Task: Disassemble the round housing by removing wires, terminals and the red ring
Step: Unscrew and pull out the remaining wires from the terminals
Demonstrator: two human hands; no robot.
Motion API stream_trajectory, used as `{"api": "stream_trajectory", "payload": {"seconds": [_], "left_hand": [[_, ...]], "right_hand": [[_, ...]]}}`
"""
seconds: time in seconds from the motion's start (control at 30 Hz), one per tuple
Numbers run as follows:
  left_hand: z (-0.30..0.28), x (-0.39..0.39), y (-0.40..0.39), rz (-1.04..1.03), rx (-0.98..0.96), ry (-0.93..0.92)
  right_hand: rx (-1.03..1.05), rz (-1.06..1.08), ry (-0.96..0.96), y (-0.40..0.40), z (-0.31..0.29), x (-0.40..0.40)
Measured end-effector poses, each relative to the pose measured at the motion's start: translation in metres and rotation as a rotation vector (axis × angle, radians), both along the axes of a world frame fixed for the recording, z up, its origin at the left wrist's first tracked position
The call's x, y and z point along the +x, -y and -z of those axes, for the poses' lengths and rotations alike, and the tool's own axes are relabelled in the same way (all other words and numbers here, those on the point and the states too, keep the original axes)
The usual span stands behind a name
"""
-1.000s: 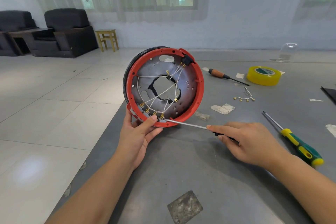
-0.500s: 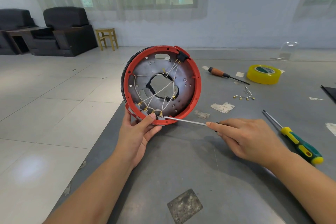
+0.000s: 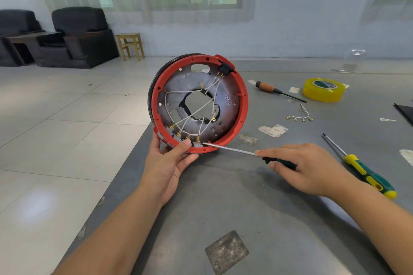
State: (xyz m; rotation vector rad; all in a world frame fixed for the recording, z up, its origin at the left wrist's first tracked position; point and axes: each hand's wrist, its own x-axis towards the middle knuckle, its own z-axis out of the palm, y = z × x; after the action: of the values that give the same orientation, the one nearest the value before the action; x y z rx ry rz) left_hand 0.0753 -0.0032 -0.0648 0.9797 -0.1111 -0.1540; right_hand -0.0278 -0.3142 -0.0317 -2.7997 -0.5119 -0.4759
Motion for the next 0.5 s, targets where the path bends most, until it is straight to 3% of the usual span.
{"api": "stream_trajectory", "payload": {"seconds": [0.5], "left_hand": [[-0.001, -0.002, 0.001, 0.003, 0.054, 0.011]], "right_hand": [[-0.001, 0.027, -0.09, 0.003, -0.015, 0.002]]}}
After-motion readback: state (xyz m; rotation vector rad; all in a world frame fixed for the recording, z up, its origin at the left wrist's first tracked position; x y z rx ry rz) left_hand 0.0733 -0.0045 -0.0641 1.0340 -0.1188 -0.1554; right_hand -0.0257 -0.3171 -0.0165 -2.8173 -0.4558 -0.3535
